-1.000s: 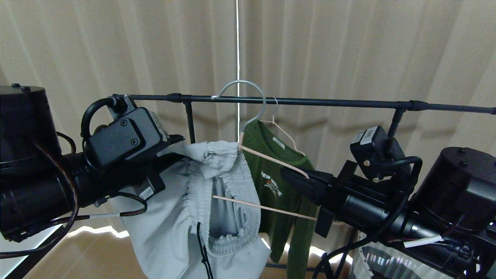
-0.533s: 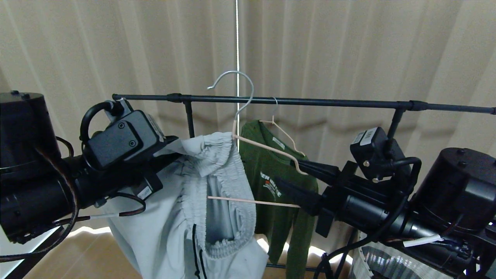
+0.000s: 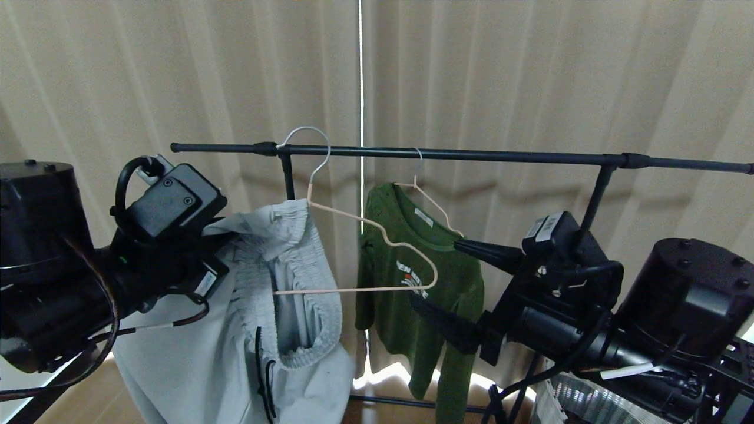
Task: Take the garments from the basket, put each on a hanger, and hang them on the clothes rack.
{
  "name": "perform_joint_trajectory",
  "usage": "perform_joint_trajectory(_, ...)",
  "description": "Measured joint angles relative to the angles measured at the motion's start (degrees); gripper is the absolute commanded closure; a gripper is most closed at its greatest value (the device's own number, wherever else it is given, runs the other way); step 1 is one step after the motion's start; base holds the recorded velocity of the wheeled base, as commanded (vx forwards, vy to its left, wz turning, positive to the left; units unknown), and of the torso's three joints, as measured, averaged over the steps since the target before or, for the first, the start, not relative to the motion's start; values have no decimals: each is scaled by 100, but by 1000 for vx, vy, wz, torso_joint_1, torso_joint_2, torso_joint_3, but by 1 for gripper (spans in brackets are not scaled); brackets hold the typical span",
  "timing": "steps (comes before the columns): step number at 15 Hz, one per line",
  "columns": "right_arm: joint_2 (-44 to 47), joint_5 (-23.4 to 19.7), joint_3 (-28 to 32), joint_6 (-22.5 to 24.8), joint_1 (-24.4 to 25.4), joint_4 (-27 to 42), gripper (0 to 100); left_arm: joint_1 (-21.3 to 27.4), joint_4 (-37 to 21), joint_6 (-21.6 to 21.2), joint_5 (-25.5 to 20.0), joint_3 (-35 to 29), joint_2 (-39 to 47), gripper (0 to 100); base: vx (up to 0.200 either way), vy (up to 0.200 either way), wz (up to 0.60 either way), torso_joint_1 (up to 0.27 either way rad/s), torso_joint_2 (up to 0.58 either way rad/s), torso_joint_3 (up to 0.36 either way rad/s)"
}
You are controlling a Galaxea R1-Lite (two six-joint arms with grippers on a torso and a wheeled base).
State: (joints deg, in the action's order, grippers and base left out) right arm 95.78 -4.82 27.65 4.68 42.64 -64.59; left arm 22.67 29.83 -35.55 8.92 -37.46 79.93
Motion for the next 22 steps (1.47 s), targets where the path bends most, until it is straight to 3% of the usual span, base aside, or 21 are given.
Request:
perform_joint_trajectory(4,168,-20,-54,-22,71,11,0,166,126,794,93,-93,11,100,0,0,0,0,0,0)
perform_joint_trajectory(8,491,-9,-34,-69,302,5,0,334,277,1143,134,-140,27,100,0,0,0,0,0,0)
perform_joint_trajectory(10,647,126,110,-393,451,7,0,541,323,1499,152,-230,22,100,0,0,0,0,0,0)
perform_joint_trajectory(14,967,334,366,-508,521,5,0,877,334,1571,137,-272,-74,100,0,0,0,0,0,0)
perform_joint_trajectory(21,1232,380,488,-546,413,-4,0,990,334,1563,106,-313,-282,100,0,0,0,0,0,0)
perform_joint_trajectory(22,1265,382,490,-546,390,-11,100,1042,336,1570,101,-313,-325,100,0,0,0,0,0,0)
